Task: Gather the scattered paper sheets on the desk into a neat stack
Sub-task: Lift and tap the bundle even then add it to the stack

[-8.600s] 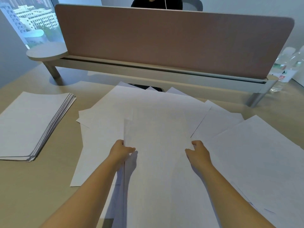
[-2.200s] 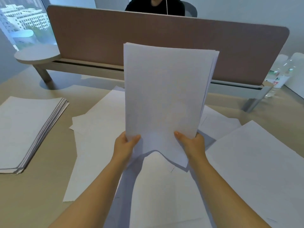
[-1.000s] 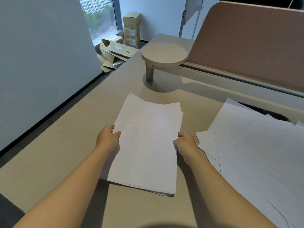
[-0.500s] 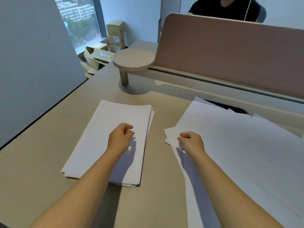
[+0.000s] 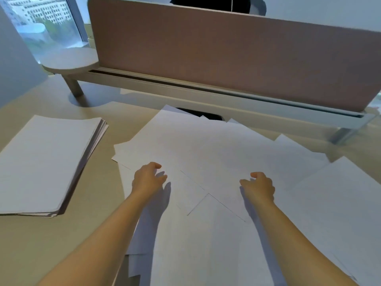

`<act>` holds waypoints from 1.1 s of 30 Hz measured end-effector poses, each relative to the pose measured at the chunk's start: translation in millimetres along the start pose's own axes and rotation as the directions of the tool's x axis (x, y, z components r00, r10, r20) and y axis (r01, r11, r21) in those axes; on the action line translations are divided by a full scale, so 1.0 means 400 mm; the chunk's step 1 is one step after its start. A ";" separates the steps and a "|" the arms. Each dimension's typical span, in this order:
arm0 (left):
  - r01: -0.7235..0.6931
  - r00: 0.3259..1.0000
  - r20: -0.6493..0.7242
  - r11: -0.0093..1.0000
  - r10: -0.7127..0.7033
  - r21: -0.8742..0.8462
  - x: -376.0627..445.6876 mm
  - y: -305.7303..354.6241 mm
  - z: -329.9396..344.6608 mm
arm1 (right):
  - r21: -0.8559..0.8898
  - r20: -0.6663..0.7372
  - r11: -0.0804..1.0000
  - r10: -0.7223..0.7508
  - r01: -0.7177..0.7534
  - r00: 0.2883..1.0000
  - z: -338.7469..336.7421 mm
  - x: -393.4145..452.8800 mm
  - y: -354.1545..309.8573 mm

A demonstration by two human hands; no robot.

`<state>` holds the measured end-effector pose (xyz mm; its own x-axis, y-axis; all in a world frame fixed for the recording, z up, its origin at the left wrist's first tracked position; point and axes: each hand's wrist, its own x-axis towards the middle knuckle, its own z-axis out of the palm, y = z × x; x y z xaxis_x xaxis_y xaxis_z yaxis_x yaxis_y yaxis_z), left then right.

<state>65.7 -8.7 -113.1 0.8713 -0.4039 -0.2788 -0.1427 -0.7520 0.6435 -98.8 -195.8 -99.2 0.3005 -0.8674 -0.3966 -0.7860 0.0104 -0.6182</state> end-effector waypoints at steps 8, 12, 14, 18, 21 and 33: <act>0.035 0.999 -0.009 0.920 -0.034 0.390 0.033 0.011 0.023 | 0.346 -0.076 0.928 0.179 -0.142 0.981 -0.005 0.091 0.049; 0.045 0.998 -0.047 0.933 -0.030 0.358 0.050 0.016 0.019 | 0.363 -0.055 0.917 0.200 -0.167 0.978 0.009 0.115 0.036; 0.043 0.998 -0.047 0.940 -0.029 0.339 0.066 0.012 0.005 | 0.327 -0.024 0.932 0.176 -0.159 0.984 0.024 0.117 0.022; 0.039 0.998 -0.069 0.930 -0.015 0.366 0.102 0.001 -0.027 | 0.199 -0.041 0.977 0.085 -0.075 0.995 0.035 0.118 -0.004; 0.060 0.997 -0.063 0.938 -0.040 0.341 0.128 -0.009 -0.044 | 0.093 0.019 0.994 0.057 -0.058 0.998 0.038 0.114 -0.019; -0.007 0.974 0.216 0.952 -0.062 0.307 0.176 -0.017 -0.071 | 0.096 0.045 0.995 0.023 -0.027 0.999 0.069 0.080 -0.059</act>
<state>141.4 -17.3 -116.9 0.7565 -0.4591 -0.4658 -0.2862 -0.8728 0.3953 -55.9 -210.1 -116.0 0.3065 -0.8437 -0.4406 -0.7382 0.0816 -0.6697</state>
